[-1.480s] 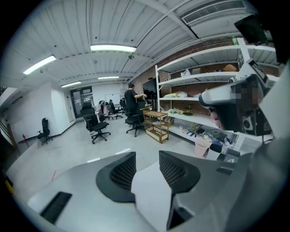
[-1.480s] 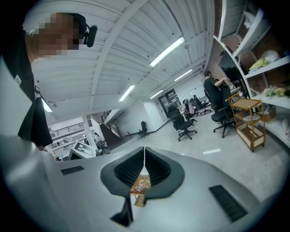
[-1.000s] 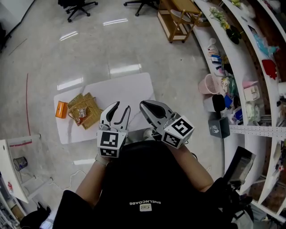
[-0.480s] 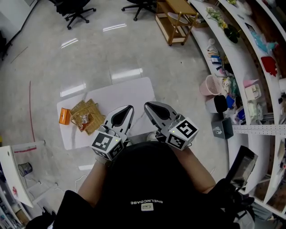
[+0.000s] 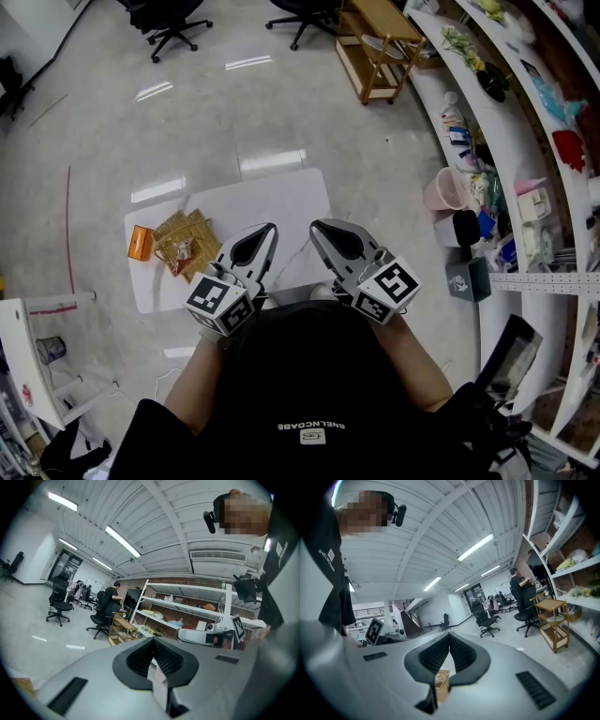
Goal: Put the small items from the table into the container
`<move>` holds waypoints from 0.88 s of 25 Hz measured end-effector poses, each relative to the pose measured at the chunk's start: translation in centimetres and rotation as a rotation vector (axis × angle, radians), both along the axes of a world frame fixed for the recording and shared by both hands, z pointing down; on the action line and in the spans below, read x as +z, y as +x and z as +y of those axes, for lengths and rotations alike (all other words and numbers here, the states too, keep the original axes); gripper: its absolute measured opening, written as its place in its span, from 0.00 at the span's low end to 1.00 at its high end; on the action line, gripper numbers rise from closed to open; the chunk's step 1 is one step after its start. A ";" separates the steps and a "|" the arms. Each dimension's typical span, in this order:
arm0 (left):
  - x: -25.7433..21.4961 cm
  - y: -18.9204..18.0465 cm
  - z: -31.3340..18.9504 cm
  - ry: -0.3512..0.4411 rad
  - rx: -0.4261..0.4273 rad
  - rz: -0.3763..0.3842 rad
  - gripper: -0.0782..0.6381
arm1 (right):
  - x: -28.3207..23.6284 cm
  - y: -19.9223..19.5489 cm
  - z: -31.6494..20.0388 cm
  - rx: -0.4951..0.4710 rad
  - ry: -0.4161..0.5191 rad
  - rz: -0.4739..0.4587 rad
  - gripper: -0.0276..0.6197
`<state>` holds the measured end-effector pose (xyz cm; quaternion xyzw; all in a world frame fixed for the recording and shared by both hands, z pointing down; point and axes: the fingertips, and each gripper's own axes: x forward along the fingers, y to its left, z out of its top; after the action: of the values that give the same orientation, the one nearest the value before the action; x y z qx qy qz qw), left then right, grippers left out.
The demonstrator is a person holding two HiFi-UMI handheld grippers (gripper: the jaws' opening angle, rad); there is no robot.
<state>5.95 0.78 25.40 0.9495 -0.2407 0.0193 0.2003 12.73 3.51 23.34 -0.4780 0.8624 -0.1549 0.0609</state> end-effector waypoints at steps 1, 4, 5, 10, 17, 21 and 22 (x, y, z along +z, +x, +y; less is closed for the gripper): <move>0.0 -0.2 0.0 -0.004 -0.001 0.005 0.12 | -0.1 -0.2 0.1 -0.004 0.005 0.003 0.06; 0.2 -0.5 0.3 0.000 0.006 0.005 0.12 | 0.1 -0.5 0.3 -0.008 -0.001 -0.012 0.06; 0.2 -0.5 0.5 0.004 0.013 0.004 0.12 | 0.2 -0.7 0.3 -0.009 -0.005 -0.017 0.06; 0.3 -0.1 1.2 0.018 0.041 -0.005 0.12 | 0.7 -0.9 0.3 -0.018 -0.021 -0.026 0.06; 1.0 0.1 1.3 0.007 0.054 -0.030 0.12 | 0.8 -0.6 0.4 -0.009 -0.026 -0.022 0.06; 0.8 0.2 1.3 0.001 0.054 -0.026 0.12 | 0.7 -0.4 0.4 -0.006 -0.029 -0.019 0.06; 0.9 0.2 1.3 0.000 0.055 -0.027 0.12 | 0.7 -0.4 0.4 -0.005 -0.029 -0.019 0.06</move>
<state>6.15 2.04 26.25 0.9553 -0.2174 0.0376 0.1966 12.32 3.92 24.02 -0.4752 0.8607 -0.1721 0.0615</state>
